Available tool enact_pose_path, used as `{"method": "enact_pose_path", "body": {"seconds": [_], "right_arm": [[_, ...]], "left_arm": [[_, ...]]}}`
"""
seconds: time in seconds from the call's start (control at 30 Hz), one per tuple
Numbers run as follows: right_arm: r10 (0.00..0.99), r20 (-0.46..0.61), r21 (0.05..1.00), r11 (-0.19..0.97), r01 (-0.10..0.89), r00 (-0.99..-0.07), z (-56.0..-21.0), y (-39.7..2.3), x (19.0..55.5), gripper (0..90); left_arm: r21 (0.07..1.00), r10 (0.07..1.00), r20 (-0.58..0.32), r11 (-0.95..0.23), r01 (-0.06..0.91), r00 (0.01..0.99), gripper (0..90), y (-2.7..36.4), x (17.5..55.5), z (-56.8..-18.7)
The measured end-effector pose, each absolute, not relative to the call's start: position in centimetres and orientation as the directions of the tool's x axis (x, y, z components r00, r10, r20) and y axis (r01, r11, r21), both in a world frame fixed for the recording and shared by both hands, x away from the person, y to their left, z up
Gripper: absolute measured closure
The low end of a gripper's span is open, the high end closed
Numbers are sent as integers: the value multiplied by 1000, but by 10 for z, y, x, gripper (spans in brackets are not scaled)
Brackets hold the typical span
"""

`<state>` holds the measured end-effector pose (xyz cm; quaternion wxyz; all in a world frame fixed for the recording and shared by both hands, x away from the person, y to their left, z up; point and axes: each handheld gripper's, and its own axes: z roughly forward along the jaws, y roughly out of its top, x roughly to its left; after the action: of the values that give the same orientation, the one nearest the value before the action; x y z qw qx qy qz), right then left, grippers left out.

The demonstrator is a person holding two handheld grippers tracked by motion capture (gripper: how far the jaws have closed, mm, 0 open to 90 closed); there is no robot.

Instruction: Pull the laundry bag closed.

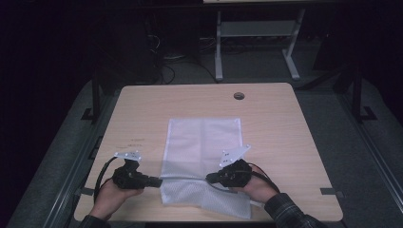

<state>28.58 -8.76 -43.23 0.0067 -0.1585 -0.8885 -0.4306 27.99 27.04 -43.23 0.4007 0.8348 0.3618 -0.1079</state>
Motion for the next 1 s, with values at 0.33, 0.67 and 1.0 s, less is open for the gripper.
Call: {"method": "enact_pose_path", "body": {"seconds": [0.33, 0.67, 1.0], "right_arm": [[283, 151, 762, 578, 294, -947, -432, -91, 284, 867], [295, 152, 761, 574, 302, -943, -431, -99, 283, 868], [318, 156, 761, 565, 319, -935, -430, -111, 282, 868]], "left_arm": [[590, 519, -473, -414, 694, 712, 862, 270, 279, -432], [588, 520, -473, -415, 694, 711, 863, 270, 279, -432], [586, 523, -475, -412, 698, 708, 863, 272, 279, -432]]}}
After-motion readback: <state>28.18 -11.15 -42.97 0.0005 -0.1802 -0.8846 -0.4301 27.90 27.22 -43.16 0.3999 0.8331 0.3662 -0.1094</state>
